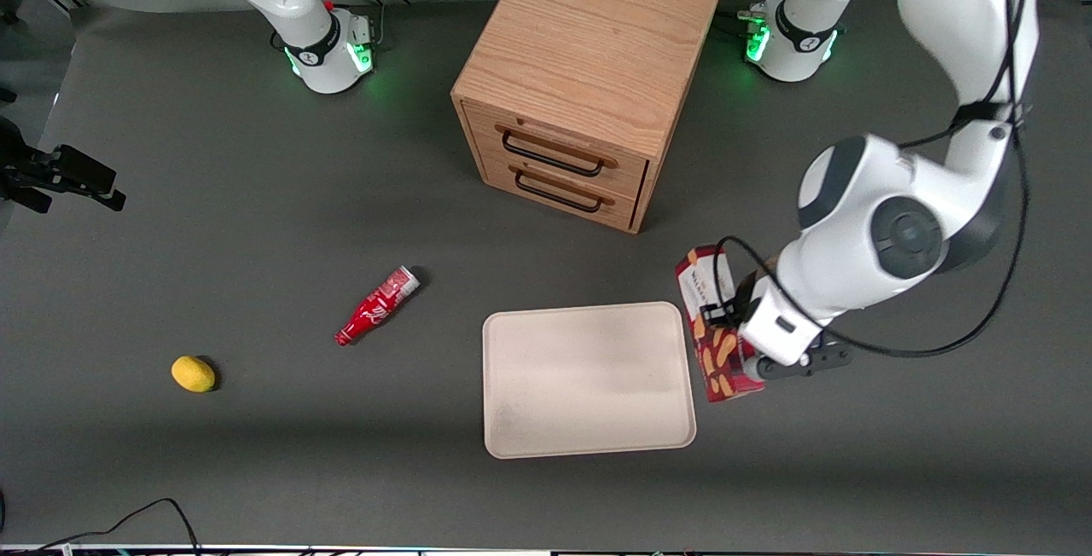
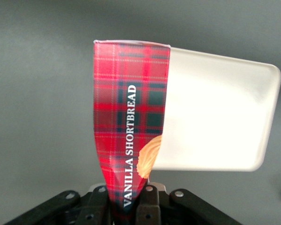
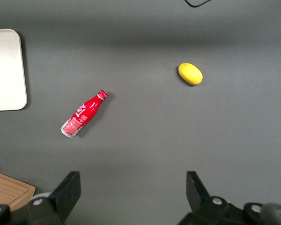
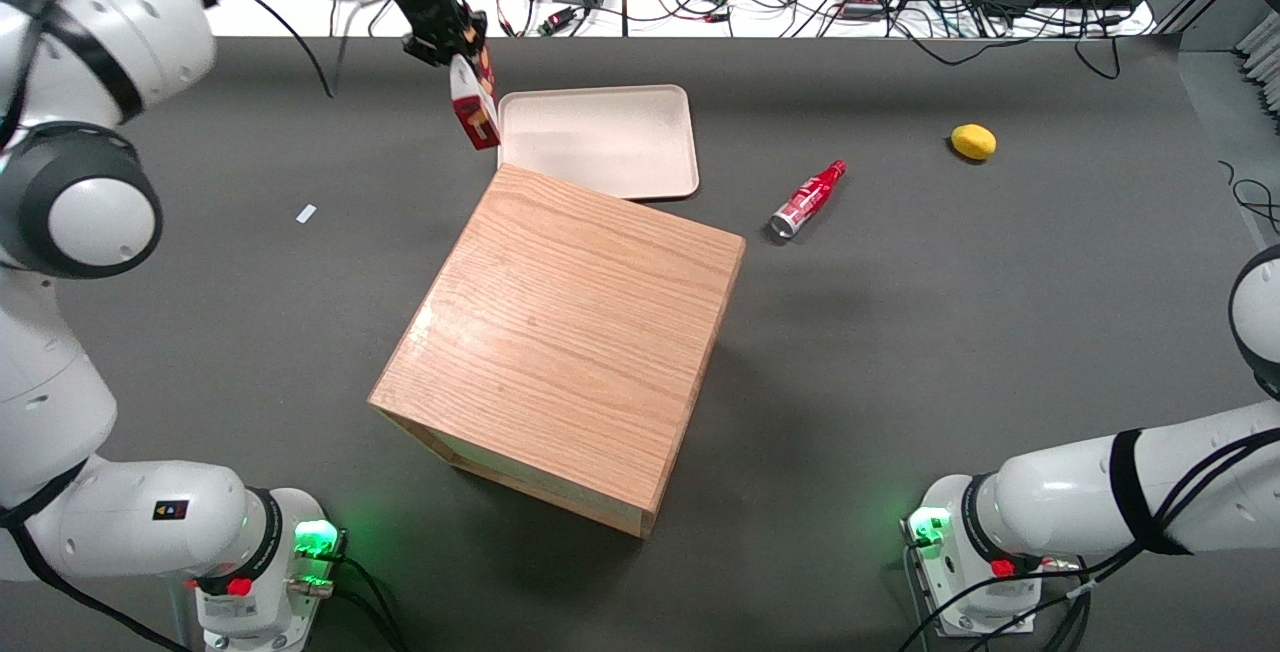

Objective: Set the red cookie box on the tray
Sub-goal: 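Carry the held box toward the cream tray with the left gripper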

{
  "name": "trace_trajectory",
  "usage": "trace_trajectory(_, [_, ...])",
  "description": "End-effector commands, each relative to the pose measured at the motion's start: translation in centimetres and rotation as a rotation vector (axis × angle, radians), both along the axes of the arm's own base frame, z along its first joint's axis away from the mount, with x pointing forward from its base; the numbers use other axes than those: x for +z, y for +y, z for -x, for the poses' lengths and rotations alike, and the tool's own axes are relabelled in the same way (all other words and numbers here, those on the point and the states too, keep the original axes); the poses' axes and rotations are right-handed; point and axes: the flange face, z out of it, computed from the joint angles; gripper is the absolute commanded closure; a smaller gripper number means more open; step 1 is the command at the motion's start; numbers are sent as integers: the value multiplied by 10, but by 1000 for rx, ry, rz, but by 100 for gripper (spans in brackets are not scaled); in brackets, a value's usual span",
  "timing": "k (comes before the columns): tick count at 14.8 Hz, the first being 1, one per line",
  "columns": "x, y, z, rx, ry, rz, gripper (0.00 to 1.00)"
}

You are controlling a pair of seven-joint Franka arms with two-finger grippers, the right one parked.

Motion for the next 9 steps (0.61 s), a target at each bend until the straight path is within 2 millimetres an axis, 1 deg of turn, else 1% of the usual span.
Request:
trace_trajectory(1, [-53, -25, 3, -11, -83, -37, 100])
trace_trajectory(2, [-70, -27, 3, -14, -103, -41, 100])
trace_trajectory(5, [-97, -28, 3, -34, -110, -78, 100])
trace_trajectory(9, [-120, -33, 3, -31, -126, -88, 100])
